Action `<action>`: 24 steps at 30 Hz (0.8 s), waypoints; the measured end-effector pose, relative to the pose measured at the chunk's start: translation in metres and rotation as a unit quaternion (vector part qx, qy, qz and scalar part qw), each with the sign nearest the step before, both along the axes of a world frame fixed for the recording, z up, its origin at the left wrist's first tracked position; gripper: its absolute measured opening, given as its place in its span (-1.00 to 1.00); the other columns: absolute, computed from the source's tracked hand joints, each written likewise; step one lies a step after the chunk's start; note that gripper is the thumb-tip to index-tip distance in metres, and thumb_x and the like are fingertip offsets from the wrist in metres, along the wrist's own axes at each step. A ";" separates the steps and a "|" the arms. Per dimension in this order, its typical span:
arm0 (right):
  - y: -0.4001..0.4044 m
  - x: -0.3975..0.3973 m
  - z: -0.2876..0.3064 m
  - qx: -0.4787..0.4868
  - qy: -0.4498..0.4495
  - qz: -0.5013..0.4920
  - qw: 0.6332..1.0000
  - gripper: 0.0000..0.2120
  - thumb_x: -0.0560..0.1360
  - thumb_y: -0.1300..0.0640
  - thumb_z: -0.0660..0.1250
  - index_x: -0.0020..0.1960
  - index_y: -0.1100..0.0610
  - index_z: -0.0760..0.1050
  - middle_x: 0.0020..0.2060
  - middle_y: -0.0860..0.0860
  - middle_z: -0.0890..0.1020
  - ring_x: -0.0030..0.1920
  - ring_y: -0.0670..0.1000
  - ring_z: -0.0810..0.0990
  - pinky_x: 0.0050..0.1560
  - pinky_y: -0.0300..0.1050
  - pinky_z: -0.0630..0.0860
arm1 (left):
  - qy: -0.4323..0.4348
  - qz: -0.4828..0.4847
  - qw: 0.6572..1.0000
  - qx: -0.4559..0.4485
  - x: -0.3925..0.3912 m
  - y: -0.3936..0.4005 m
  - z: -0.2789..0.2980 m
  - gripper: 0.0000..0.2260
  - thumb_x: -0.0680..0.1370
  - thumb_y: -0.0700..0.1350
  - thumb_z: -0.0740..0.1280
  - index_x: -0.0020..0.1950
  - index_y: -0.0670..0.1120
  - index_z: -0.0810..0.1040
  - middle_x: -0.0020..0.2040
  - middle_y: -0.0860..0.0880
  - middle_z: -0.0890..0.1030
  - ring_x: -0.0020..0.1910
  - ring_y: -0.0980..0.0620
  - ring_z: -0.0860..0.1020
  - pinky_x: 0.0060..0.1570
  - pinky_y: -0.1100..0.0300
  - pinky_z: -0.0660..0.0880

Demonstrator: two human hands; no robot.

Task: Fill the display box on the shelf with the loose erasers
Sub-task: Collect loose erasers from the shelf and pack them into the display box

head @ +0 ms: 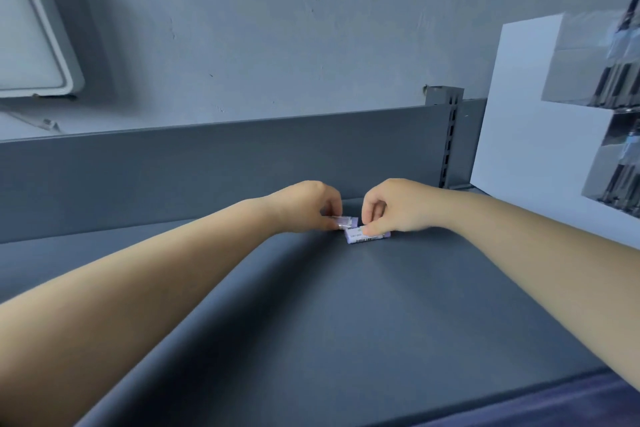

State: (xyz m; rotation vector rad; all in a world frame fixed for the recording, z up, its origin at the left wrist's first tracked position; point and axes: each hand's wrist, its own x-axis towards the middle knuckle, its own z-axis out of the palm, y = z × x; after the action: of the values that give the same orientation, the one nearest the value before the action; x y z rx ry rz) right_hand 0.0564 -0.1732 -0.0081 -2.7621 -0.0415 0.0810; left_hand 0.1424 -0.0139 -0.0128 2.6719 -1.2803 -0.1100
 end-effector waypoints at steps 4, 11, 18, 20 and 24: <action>0.005 -0.008 0.000 -0.018 0.019 0.037 0.999 -0.88 0.41 0.12 0.37 -0.05 0.05 0.55 -0.41 -0.14 0.56 -0.36 -0.17 0.46 -0.38 -0.30 0.30 | 0.020 0.029 0.999 -0.010 -0.015 0.003 0.002 -0.79 0.48 -0.05 0.37 0.06 -0.10 0.55 -0.10 0.02 0.53 -0.16 0.03 0.47 -0.17 0.18 0.43; 0.008 -0.033 0.005 -0.031 0.011 0.070 0.997 -0.89 0.37 0.18 0.39 -0.18 0.04 0.47 -0.37 -0.04 0.60 -0.41 -0.14 0.47 -0.43 -0.30 0.34 | 0.029 0.084 0.995 -0.040 -0.052 0.017 0.003 -0.80 0.43 -0.13 0.42 0.02 -0.12 0.56 -0.29 0.11 0.46 -0.33 0.14 0.41 -0.35 0.31 0.32; 0.030 -0.072 0.016 0.077 -0.078 0.111 0.988 -0.90 0.37 0.21 0.37 -0.19 0.05 0.49 -0.31 0.01 0.63 -0.39 -0.09 0.50 -0.28 -0.18 0.39 | 0.043 0.139 0.975 -0.165 -0.119 0.064 0.014 -0.91 0.42 -0.10 0.45 -0.13 0.00 0.57 -0.29 0.15 0.57 -0.35 0.19 0.47 -0.28 0.35 0.40; 0.039 -0.083 0.017 0.112 -0.087 0.131 0.981 -0.91 0.37 0.21 0.39 -0.18 0.07 0.51 -0.29 0.04 0.66 -0.38 -0.07 0.52 -0.21 -0.15 0.44 | 0.031 0.171 0.963 -0.207 -0.141 0.084 0.013 -0.91 0.42 -0.08 0.45 -0.17 0.04 0.55 -0.30 0.15 0.57 -0.37 0.21 0.47 -0.32 0.40 0.38; 0.066 -0.101 0.014 0.176 -0.090 0.171 0.965 -0.91 0.36 0.21 0.41 -0.14 0.12 0.54 -0.19 0.12 0.69 -0.32 -0.02 0.56 -0.11 -0.06 0.51 | 0.010 0.235 0.933 -0.272 -0.183 0.123 0.002 -0.90 0.43 -0.14 0.44 -0.14 0.03 0.56 -0.28 0.08 0.58 -0.29 0.07 0.48 -0.25 0.27 0.38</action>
State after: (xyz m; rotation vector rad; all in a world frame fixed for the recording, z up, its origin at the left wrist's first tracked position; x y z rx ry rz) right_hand -0.0446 -0.1072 0.0058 -2.3717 -0.5305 -0.0809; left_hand -0.0406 0.1093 -0.0105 2.3810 -0.5202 0.2441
